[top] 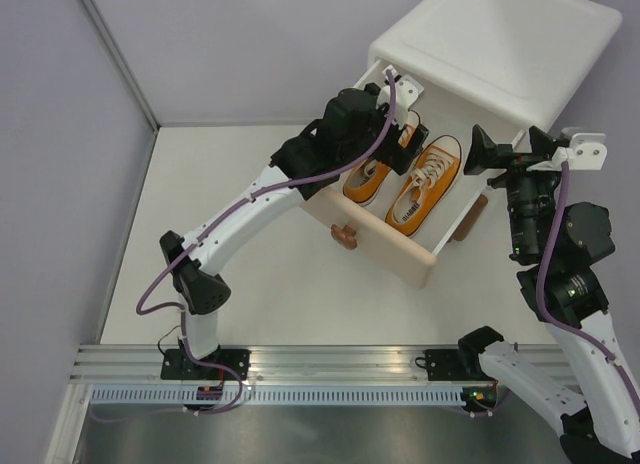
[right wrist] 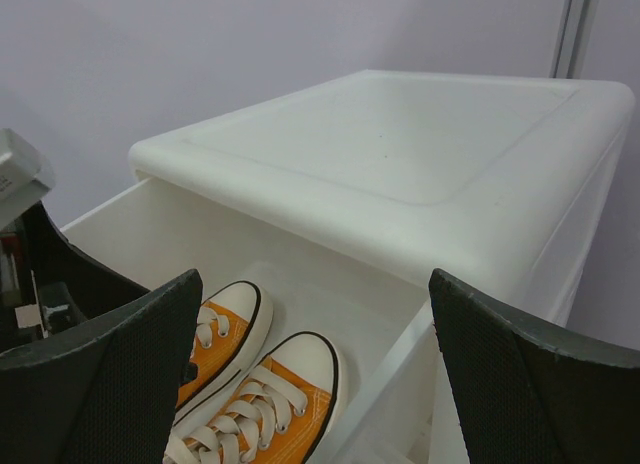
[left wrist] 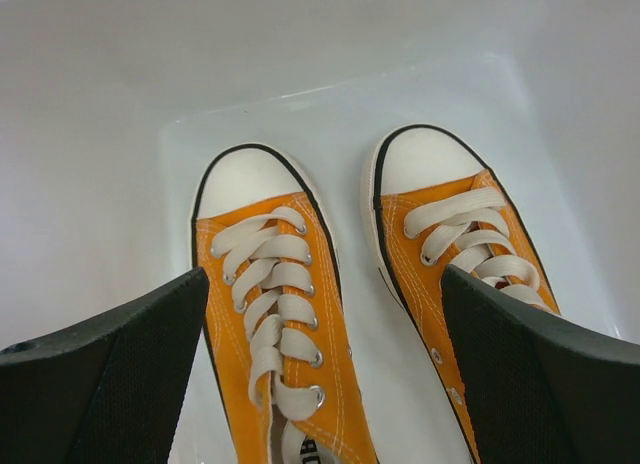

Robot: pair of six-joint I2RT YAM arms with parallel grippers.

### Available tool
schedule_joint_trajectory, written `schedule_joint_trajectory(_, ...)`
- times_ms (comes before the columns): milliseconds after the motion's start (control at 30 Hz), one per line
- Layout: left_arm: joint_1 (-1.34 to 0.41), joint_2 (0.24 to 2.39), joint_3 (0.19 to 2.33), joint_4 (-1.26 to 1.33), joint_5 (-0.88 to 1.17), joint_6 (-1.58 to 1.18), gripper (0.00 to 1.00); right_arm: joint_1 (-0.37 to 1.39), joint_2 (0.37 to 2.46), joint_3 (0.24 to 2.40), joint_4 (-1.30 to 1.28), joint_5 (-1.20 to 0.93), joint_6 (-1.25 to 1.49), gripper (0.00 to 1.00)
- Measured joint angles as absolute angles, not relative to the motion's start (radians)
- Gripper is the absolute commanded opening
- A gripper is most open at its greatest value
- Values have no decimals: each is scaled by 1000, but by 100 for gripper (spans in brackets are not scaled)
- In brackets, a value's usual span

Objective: Place and organize the shoes in the shoe cabinet

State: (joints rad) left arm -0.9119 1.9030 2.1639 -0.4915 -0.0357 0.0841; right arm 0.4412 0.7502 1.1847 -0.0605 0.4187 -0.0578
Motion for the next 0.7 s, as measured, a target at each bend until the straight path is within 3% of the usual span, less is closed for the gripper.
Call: schedule_joint_trajectory(700,-912,1634,2051,-477,-289,14,100,442,778,1340,-228,329,2,98)
